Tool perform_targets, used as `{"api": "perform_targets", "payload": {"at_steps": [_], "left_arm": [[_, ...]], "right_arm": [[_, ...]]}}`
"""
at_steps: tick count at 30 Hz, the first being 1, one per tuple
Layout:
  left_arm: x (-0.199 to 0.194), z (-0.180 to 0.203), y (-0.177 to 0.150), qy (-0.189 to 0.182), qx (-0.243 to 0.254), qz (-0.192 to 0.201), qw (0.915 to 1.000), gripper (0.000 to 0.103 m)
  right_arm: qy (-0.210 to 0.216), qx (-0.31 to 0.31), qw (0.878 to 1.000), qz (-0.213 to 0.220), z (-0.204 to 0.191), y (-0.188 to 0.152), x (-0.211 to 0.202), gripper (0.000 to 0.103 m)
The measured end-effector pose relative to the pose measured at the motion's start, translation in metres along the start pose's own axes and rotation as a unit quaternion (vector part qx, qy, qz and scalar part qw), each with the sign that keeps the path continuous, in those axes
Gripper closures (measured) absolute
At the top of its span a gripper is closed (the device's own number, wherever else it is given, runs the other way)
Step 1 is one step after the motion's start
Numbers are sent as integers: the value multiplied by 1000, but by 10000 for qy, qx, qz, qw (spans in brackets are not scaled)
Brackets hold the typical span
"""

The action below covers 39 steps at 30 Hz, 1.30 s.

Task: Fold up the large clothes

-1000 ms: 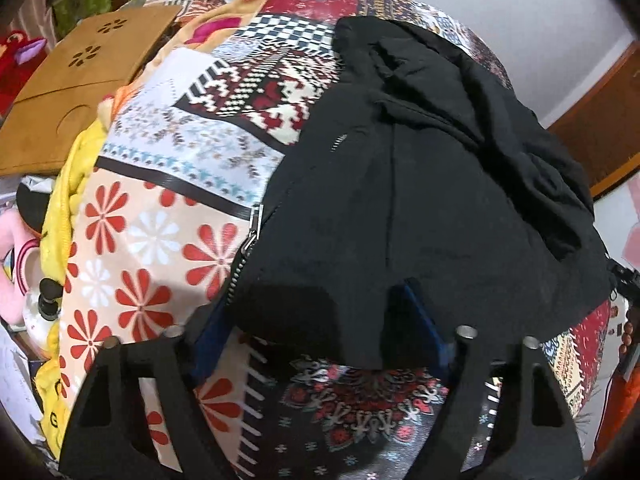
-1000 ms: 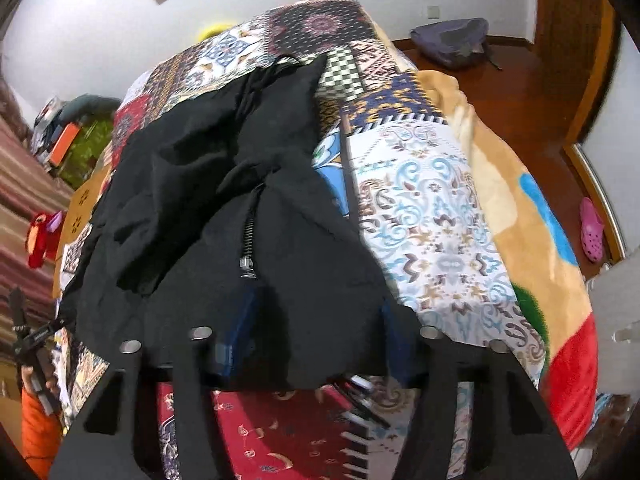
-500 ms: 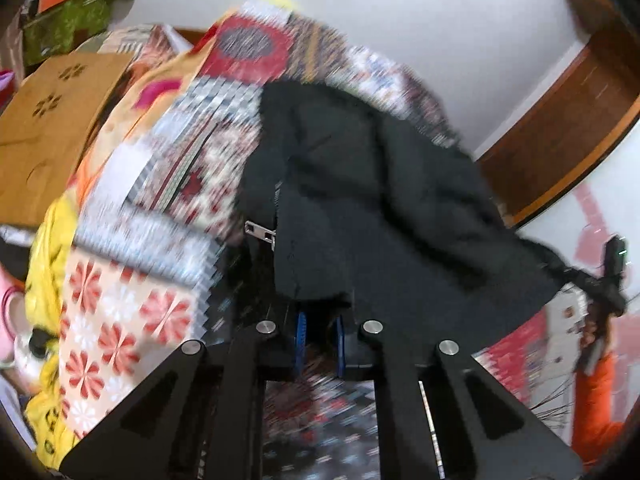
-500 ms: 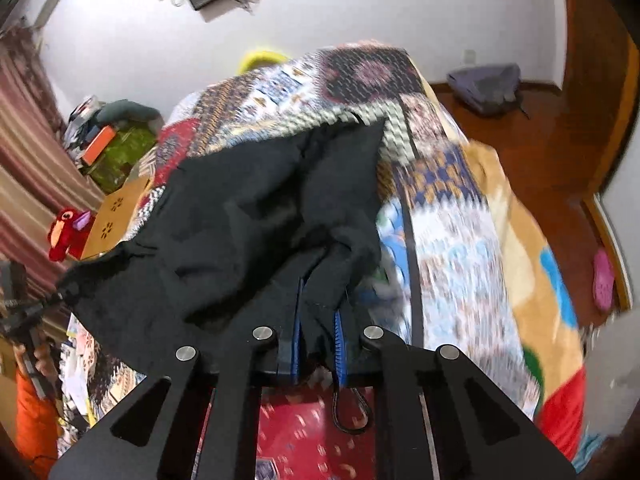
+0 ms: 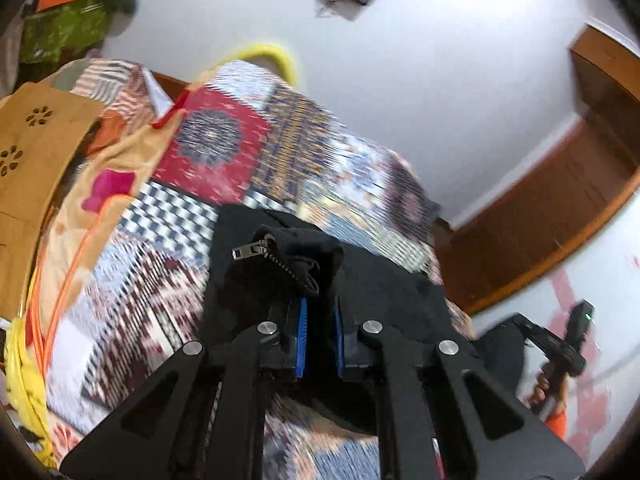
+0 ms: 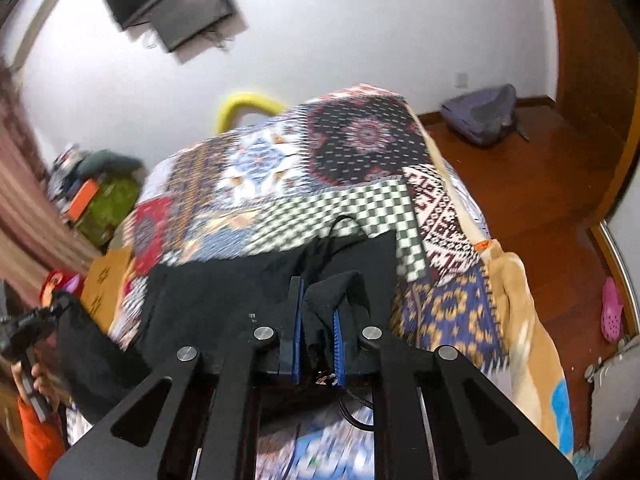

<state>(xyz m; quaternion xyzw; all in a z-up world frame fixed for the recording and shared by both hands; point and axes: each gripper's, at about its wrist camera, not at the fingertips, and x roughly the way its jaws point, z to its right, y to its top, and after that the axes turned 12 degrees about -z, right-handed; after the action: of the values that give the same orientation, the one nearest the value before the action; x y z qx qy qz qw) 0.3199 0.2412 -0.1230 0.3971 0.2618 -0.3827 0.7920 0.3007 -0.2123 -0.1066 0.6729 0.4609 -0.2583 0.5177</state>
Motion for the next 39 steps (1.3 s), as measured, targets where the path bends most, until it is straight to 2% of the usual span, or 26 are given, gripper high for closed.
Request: {"api": "perform_targets", "payload": {"at_steps": [4,8,11,15,19,21,23,25,27,29,31,33,35,39], "left_arm": [[45,-34,30,139,-497,-98,9986,93],[98,-59,47,351,-655,-392,9965,92],[136,-71,51,609,-664,-660,9937,91],[163,-82,49,670,-651,-896,9916,90],[161,-77,50,824,-505,-948,9908,88],[154,-67,51,1047,-368,-1005,9887,88],[144,-58,52,1248,-227,-1009,9868,88],[131,-48,54,1474,-89,-946,9845,87],[115,-36,55,1636,36,-816,9831,83],[103,-26,55,1784,136,-689,9814,75],[82,-9,51,1949,397,-339,9794,49],[68,4,47,1929,571,-110,9795,41],[52,23,38,1805,782,16,9805,40],[49,53,20,1655,1142,-101,9795,39]], "right_arm": [[-107,383,9989,-236,24,30,52,93],[-226,488,9967,-606,31,41,102,93],[-344,478,9951,-792,33,42,127,92],[-437,295,9951,-841,33,40,136,92],[-801,33,9928,-886,24,42,122,84],[-1247,-43,9877,-942,18,47,114,62],[-1558,-206,9849,-725,11,49,98,51],[-1635,-310,9850,-462,4,48,79,48],[-1514,-374,9875,-233,-5,45,53,42],[-1280,-448,9907,-53,-15,38,34,42],[-1110,-585,9921,53,-27,30,19,41],[-934,-765,9926,95,-41,22,9,41],[-771,-953,9924,98,-58,11,3,41],[-526,-1323,9898,63,-88,-9,4,40]]}}
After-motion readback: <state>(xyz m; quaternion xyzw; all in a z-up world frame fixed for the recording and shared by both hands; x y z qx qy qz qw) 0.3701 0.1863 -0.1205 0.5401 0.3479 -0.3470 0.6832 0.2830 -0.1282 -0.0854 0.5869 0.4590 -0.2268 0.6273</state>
